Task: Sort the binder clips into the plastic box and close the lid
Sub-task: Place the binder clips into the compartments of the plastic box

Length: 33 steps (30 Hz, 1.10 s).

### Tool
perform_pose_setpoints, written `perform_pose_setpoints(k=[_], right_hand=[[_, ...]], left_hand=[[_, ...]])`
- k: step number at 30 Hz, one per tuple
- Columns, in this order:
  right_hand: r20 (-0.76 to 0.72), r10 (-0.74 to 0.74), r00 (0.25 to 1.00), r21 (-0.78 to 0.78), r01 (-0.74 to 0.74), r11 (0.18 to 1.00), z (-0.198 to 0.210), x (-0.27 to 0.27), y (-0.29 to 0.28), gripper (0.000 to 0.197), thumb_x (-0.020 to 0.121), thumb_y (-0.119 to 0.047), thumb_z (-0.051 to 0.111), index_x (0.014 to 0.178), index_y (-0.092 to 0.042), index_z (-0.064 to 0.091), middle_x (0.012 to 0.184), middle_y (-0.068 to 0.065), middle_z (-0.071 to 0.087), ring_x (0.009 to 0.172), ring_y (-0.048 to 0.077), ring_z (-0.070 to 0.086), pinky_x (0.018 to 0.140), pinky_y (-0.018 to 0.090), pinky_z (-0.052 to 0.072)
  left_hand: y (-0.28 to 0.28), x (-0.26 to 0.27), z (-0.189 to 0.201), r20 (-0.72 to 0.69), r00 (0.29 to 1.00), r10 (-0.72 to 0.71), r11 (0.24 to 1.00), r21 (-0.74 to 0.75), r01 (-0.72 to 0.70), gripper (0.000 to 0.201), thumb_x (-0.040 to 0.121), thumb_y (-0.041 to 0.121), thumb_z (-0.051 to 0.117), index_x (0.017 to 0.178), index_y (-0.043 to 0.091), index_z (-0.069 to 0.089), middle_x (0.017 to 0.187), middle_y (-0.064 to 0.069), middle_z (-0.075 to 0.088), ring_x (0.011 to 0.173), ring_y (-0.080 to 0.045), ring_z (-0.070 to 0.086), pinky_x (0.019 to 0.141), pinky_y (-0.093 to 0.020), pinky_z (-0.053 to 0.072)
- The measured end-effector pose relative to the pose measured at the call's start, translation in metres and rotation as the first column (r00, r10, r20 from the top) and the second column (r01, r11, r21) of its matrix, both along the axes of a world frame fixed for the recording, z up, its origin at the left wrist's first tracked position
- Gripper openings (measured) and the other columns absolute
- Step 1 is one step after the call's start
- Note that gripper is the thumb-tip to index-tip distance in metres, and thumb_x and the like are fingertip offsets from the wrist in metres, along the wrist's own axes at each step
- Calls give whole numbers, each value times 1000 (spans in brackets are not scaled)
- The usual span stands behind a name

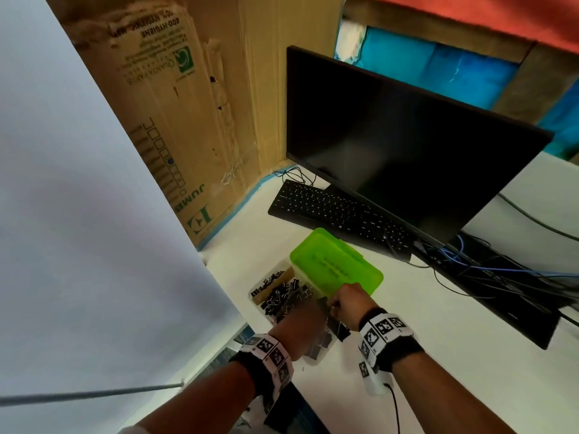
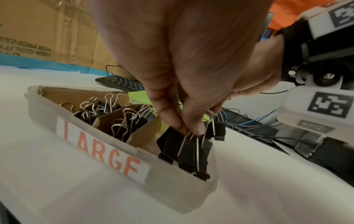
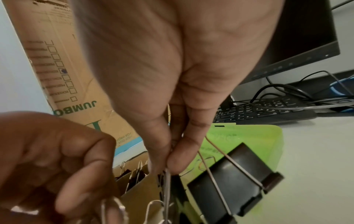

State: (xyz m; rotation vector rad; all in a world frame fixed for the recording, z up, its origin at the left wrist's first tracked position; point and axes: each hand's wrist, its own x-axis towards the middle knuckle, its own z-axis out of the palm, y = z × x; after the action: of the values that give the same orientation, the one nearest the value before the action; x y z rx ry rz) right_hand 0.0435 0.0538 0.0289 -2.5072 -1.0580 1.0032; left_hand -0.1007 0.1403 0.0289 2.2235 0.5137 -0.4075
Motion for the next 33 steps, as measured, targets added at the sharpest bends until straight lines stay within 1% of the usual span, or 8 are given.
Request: perform_pose_setpoints(k=[3, 6, 10, 18, 23, 26, 29, 33], right_hand=[[-3, 10, 1000, -20, -10, 1000, -4, -3, 5, 19, 79, -12, 61, 95, -17, 71, 107, 19, 64, 78, 27, 58, 71, 24, 41], [-19, 15, 1000, -15, -15, 1000, -7, -3, 7, 25, 80, -11, 62, 101, -22, 70, 110, 12, 62, 94, 29, 63, 82, 27, 49], [-42, 2, 999, -3, -2, 1000, -6, -4, 10, 24, 82, -17, 60, 103, -23, 69, 116, 11, 61, 96, 27, 64, 89, 31, 52], [25, -123, 992, 12, 123, 992, -4, 2, -4, 33, 87, -14, 48, 117, -16, 59, 126, 17, 51, 119, 30, 46, 98, 28, 39], [31, -142, 989, 60, 141, 988, 3, 6, -8, 35, 83, -10, 48, 114, -16, 61, 117, 15, 62, 117, 31, 49, 96, 28, 41], [45, -210, 977, 100, 205, 974, 3, 11, -20, 32, 81, -9, 50, 107, -19, 66, 109, 15, 66, 109, 31, 56, 90, 28, 45], [74, -200, 977, 10, 200, 980, -2, 13, -39, 26, 79, -20, 64, 105, -17, 66, 113, 13, 63, 105, 28, 59, 89, 28, 47], [155, -93, 983, -128, 113, 985, -9, 9, -59, 38, 76, -30, 69, 111, -19, 60, 119, 9, 50, 115, 27, 48, 95, 34, 45]], left_hand=[[2, 2, 1, 13, 998, -67, 997, 51, 66, 30, 83, -10, 46, 93, 15, 58, 95, -8, 67, 84, -18, 67, 76, -34, 57], [6, 1, 0, 26, 995, -101, 993, 67, 99, 30, 81, -10, 49, 89, 16, 60, 94, -8, 68, 84, -19, 67, 76, -33, 57], [7, 3, -1, 57, 992, -115, 991, 76, 111, 27, 83, -6, 50, 91, 17, 61, 92, -7, 69, 82, -18, 66, 75, -32, 56], [10, -1, -6, 93, 992, -88, 992, 95, 79, 20, 85, -2, 54, 98, 11, 62, 106, -6, 59, 88, -21, 63, 69, -23, 46], [11, 0, -8, 168, 986, -5, 997, 72, -8, 25, 85, 6, 59, 107, 18, 57, 120, 1, 55, 97, -16, 60, 84, -29, 50], [7, 5, -8, 198, 979, -51, 997, 63, 39, 37, 84, 6, 59, 118, 19, 54, 132, 4, 46, 103, -19, 59, 92, -28, 47], [1, 11, -9, 205, 970, -128, 988, 107, 108, 39, 86, 7, 56, 123, 17, 53, 136, 0, 41, 109, -21, 56, 97, -26, 43], [-5, 16, -15, 195, 964, -178, 970, 201, 138, 37, 88, 10, 54, 125, 14, 52, 134, -4, 38, 118, -19, 49, 107, -26, 36]])
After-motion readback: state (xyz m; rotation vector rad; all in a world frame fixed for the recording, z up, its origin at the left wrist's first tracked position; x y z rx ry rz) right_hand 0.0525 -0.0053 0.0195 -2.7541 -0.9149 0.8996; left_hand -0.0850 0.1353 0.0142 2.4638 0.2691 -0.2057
